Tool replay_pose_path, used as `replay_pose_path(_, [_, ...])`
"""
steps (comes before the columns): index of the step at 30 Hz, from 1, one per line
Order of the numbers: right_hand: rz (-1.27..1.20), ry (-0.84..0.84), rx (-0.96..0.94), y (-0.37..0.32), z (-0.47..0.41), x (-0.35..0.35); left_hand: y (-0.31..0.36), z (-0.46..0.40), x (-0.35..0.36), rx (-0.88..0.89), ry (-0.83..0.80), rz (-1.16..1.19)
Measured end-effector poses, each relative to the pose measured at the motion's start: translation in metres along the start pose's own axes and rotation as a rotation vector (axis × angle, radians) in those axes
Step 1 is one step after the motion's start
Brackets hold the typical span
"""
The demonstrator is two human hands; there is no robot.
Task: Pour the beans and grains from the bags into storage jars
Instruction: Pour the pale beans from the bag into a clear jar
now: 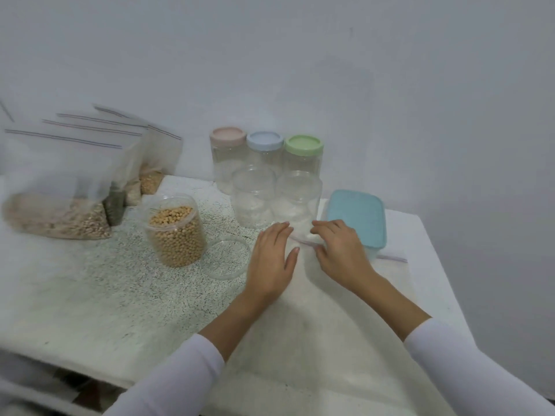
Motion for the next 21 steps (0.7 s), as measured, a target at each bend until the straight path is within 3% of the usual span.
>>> replay_pose_path(5, [-0.233, -0.421, 0.093, -0.055, -0.024, 0.086, -0.070, -0.008, -0.111, -0.162, 0.387, -0.027])
replay_pose_path(7, [-0.228, -0.523, 0.084, -0.076, -0.034, 0.115, -0.110, -0.004, -0.142, -0.302, 0.448, -0.029])
replay_pose_path(10, [-0.166, -0.677, 0.105, -0.092, -0.042, 0.153, -0.168, -0.002, -0.161, -0.495, 0.398, 0.004])
replay_pose_path(13, [-0.101, -0.771, 0.130, -0.099, -0.046, 0.177, -0.216, 0.000, -0.150, -0.633, 0.222, 0.158])
replay_pose_path(17, [-0.081, -0.716, 0.140, -0.103, -0.058, 0.180, -0.240, 0.007, -0.109, -0.745, -0.044, 0.668])
replay_pose_path(21, [-0.460, -0.355, 0.281, -0.103, -0.088, 0.128, -0.245, 0.010, -0.096, -0.739, -0.083, 0.815])
Point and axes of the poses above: each hand's wrist, its own z-axis away from the middle knuckle, its own x-axis out of the palm, y = z × x, the point moved 10 cm from there along -z, towards the middle knuckle, and after that the axes turned 12 degrees about -z, right-handed, at the moved point
